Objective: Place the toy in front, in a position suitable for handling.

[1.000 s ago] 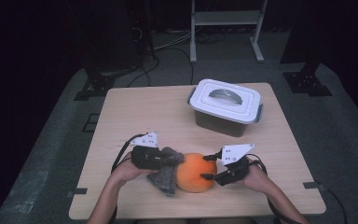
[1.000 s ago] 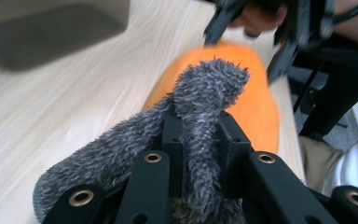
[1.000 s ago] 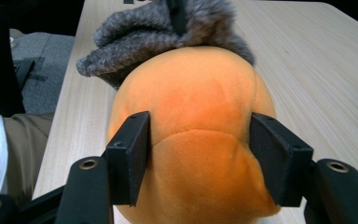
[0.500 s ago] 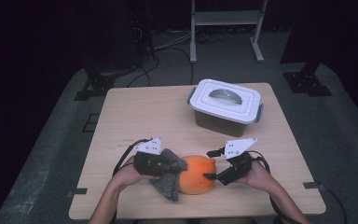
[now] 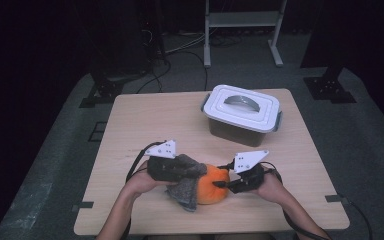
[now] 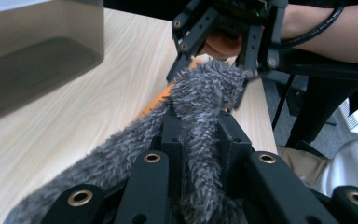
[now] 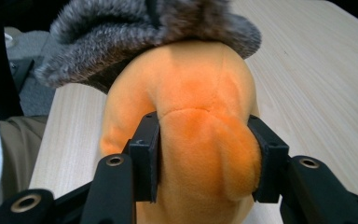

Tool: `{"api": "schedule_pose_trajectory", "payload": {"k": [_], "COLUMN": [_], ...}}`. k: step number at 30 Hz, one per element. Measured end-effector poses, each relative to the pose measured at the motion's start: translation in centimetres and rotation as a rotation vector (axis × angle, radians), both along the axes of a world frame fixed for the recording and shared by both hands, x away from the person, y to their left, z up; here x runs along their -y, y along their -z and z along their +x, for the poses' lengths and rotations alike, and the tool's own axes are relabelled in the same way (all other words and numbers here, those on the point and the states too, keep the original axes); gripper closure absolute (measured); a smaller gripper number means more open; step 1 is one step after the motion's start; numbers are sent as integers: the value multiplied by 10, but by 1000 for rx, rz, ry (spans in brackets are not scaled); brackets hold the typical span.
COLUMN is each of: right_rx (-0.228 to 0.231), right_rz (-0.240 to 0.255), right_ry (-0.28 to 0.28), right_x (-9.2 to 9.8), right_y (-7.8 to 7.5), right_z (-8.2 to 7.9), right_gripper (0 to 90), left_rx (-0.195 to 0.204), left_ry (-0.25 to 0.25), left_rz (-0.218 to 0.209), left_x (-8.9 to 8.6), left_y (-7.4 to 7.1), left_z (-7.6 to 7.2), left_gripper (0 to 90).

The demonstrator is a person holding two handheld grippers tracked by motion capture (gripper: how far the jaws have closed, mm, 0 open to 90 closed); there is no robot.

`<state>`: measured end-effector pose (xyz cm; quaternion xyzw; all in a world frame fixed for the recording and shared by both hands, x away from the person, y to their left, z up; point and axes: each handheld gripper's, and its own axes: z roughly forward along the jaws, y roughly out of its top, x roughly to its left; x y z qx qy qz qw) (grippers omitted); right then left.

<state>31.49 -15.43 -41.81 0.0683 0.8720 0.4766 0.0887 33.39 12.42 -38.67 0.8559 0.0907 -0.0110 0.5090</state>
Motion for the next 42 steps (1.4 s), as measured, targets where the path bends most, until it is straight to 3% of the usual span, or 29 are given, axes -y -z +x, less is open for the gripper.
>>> {"api": "schedule_pose_trajectory", "payload": {"k": [3, 6, 11, 14, 19, 24, 26, 32, 36, 42], "right_rx": [3, -1, 37, 35, 52, 48, 49, 41, 21, 38], "right_rz": [-12, -5, -23, -19, -14, -19, -25, -18, 4, -2], "right_ry": [3, 0, -7, 5, 3, 4, 0, -4, 1, -11], "right_x": [3, 8, 15, 15, 7, 9, 11, 18, 19, 15], "right_y": [0, 1, -2, -3, -4, -2, -2, 0, 2, -1], "right_z": [0, -1, -4, -4, -2, -2, -2, -1, -1, -2], "right_gripper": [526, 531, 532, 529, 528, 530, 532, 530, 529, 526], "left_rx": [0, 30, 12, -1, 5, -2, -13, -27, -55, -32], "left_ry": [-3, -33, -91, -88, -38, -30, -30, -84, -105, -89], "left_rz": [0, 53, 110, 65, 8, 0, -5, 58, 50, 25], "left_x": [1, -5, -22, -22, -6, 0, -4, -23, -34, -24], "left_y": [1, 4, 15, 15, 4, 9, 13, 24, 31, 18], "left_z": [1, -1, 2, 3, 2, 1, 1, 3, 6, 8], "left_gripper": [758, 758, 758, 758, 758, 758, 759, 757, 758, 757]}}
